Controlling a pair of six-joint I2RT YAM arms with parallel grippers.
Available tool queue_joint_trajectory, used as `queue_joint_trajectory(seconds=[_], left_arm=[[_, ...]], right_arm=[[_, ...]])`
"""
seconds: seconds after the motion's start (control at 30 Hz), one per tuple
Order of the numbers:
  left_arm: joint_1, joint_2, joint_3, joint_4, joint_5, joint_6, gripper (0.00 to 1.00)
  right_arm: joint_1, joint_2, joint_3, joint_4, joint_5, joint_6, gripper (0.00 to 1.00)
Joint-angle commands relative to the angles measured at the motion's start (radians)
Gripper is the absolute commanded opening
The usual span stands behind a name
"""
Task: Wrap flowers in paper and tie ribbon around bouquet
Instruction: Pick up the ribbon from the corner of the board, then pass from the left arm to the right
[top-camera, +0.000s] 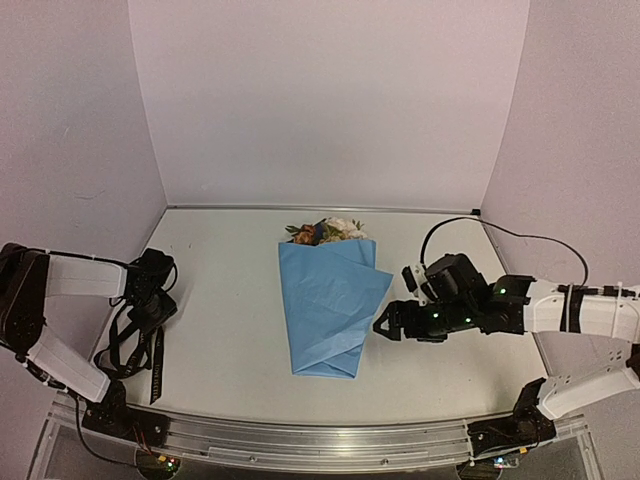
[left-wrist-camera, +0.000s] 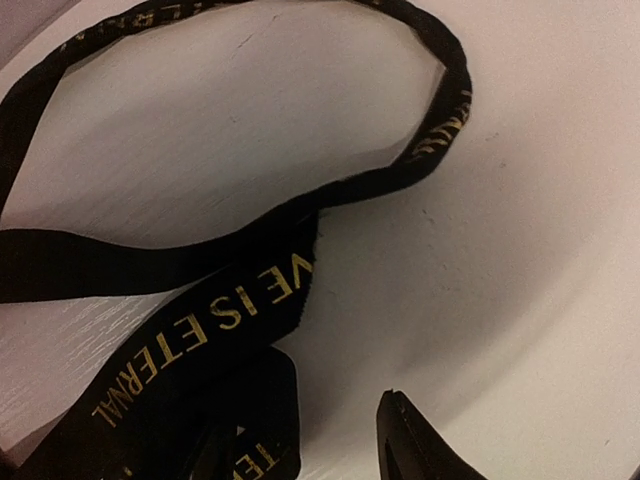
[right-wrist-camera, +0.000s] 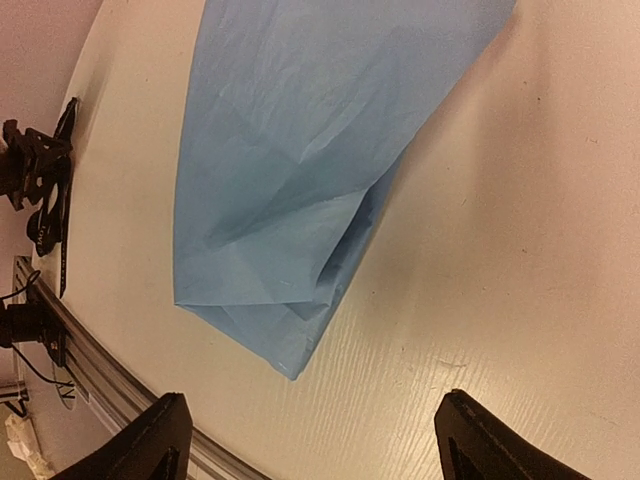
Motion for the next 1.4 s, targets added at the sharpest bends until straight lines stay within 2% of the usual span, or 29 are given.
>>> queue_joint_trajectory(seconds=[0.0,0.07,0.13,0.2,0.3,0.43,0.57,0.7,0.8,0.93,1.13,1.37], left_arm=[[0.020,0.025,-0.013,0.083,0.019,0.001,0.31],[0.021,0.004,-0.014,0.098,0.043,0.027,0.12],[0.020,-0.033,-0.006,0.120,0.095,0.079,0.01],[0.009,-0.080,0.004,0.160,0.187,0.148,0.00],[-0.061,-0.174,0.029,0.179,0.266,0.195,0.00],[-0.164,-0.291,0.066,0.200,0.365,0.136,0.00],[-0.237,-0.345,0.087,0.284,0.435,0.017,0.00],[-0.309,-0.334,0.114,0.367,0.477,-0.092,0.00],[-0.377,-0.306,0.139,0.449,0.485,-0.175,0.00],[-0.449,-0.256,0.182,0.528,0.482,-0.240,0.00],[-0.528,-0.208,0.210,0.587,0.494,-0.296,0.00],[-0.558,-0.199,0.208,0.610,0.511,-0.308,0.00]], right_arm=[[-0.007,-0.034,0.007,-0.001,0.035,-0.029,0.86],[-0.010,-0.044,0.003,-0.008,0.057,-0.001,0.87],[-0.013,-0.058,-0.014,-0.013,0.089,0.037,0.92],[-0.014,-0.067,-0.029,-0.014,0.111,0.039,0.98],[-0.014,-0.065,-0.003,-0.029,0.111,0.002,0.98],[-0.003,-0.034,0.044,-0.023,0.089,-0.030,0.98],[0.080,0.030,0.092,0.053,0.152,-0.148,0.98],[0.166,0.113,0.106,0.252,0.240,-0.314,0.97],[0.211,0.218,0.115,0.520,0.274,-0.409,0.95],[0.265,0.352,0.194,0.697,0.257,-0.495,0.95],[0.315,0.476,0.286,0.848,0.235,-0.559,0.95],[0.337,0.570,0.376,0.853,0.317,-0.593,0.91]])
